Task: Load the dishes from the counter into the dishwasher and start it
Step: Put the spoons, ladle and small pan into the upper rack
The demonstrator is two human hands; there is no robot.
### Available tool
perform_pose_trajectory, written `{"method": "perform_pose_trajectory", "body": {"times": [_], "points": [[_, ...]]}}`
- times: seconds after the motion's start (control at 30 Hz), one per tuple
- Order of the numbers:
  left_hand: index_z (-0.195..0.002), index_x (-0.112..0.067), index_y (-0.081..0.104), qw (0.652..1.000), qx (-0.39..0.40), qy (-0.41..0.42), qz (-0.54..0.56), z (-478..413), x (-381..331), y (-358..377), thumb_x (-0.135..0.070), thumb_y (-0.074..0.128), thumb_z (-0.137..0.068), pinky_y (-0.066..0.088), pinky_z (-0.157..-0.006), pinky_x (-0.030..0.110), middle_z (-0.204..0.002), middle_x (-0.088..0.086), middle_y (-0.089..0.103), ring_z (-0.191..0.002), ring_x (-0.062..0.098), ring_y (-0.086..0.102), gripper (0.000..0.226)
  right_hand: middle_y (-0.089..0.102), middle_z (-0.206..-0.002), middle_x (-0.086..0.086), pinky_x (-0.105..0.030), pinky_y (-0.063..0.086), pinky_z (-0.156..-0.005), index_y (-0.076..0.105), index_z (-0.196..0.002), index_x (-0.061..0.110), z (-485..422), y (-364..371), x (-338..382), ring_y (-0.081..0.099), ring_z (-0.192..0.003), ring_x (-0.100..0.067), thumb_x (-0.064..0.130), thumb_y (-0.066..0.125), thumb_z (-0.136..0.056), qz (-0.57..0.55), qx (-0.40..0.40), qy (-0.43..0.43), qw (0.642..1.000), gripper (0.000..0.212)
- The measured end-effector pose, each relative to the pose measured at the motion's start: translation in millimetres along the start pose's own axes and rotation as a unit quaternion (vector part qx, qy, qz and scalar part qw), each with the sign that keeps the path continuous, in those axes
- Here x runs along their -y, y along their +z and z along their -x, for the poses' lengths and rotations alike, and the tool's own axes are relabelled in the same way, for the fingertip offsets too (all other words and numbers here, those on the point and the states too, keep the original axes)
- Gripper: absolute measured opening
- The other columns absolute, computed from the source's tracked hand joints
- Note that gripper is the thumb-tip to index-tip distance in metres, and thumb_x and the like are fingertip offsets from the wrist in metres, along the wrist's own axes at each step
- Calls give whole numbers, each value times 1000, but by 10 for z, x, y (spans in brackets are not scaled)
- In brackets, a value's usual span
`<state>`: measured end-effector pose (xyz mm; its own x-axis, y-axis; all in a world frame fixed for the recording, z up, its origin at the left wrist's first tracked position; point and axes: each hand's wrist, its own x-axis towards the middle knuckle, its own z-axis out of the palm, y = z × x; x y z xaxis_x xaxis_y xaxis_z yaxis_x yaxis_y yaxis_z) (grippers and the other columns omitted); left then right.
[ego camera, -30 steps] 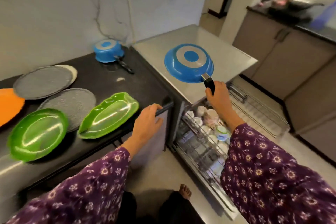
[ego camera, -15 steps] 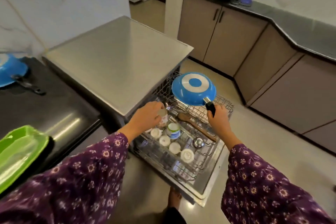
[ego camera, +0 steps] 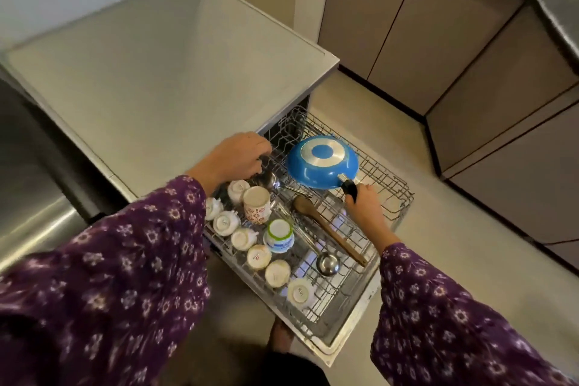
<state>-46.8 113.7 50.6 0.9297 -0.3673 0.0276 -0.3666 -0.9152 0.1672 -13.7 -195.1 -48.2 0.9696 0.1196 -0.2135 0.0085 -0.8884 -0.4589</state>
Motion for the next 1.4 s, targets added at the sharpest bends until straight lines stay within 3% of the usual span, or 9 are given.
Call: {"method": "perform_pose_trajectory", "body": {"times": [0.07, 0.13, 0.33, 0.5, 0.83, 1.07, 1.4], "points": [[-98, -12, 63, 999, 19, 22, -21, -91, 101, 77, -14, 60, -75, 47, -92, 40, -107, 9, 67, -104, 27, 60, 23, 50, -106, -12, -26, 38, -68, 54, -108, 2, -180, 123, 1, 47, -81, -16, 17, 47, -93, 11, 16, -16, 1000, 22], [-105, -10, 66, 998, 31, 41, -40, -167, 213, 189, -22, 60, -74, 38, -106, 42, -119, 11, 65, -118, 29, 55, 34, 50, -107, -14, -26, 38, -68, 53, -108, 1, -369, 256, -7, 46, -81, -16, 16, 48, -93, 12, 32, -26, 999, 22], [-108, -14, 67, 999, -2, 36, -7, -251, 351, 367, -22, 64, -77, 23, -116, 38, -127, 5, 61, -130, 21, 46, 32, 50, -109, -15, -26, 37, -70, 52, -112, -1, -816, 608, -48, 48, -81, -19, 14, 49, -93, 6, 66, -50, 997, 25], [-105, -17, 67, 999, -17, 39, 4, -239, 381, 442, -23, 61, -79, 15, -119, 35, -126, 1, 62, -133, 19, 42, 27, 51, -110, -16, -31, 41, -79, 52, -116, -2, -1119, 824, -47, 54, -94, -29, 13, 52, -93, -25, 84, -73, 994, 28], [-105, -18, 67, 999, -3, 51, -13, -232, 374, 468, -32, 42, -83, 17, -119, 39, -125, -1, 63, -135, 18, 40, 36, 52, -109, -15, -34, 42, -88, 54, -113, -1, -1412, 1112, -244, 52, -96, -25, 9, 56, -89, -63, 75, -71, 993, 26], [-110, -18, 66, 998, 2, 52, -29, -228, 399, 495, -35, 42, -86, 14, -120, 38, -130, -1, 60, -137, 17, 37, 38, 57, -112, -18, -44, 44, -91, 56, -118, 3, -1448, 1314, -343, 51, -101, -33, 11, 61, -87, -6, 68, -38, 997, 33], [-102, -18, 66, 998, -13, 60, -32, -220, 411, 515, -29, 48, -84, 14, -120, 37, -126, 0, 62, -136, 19, 38, 28, 54, -113, -20, -38, 49, -86, 55, -116, -1, -1380, 1317, -122, 57, -99, -31, 5, 54, -90, -33, 77, 55, 995, 27]]}}
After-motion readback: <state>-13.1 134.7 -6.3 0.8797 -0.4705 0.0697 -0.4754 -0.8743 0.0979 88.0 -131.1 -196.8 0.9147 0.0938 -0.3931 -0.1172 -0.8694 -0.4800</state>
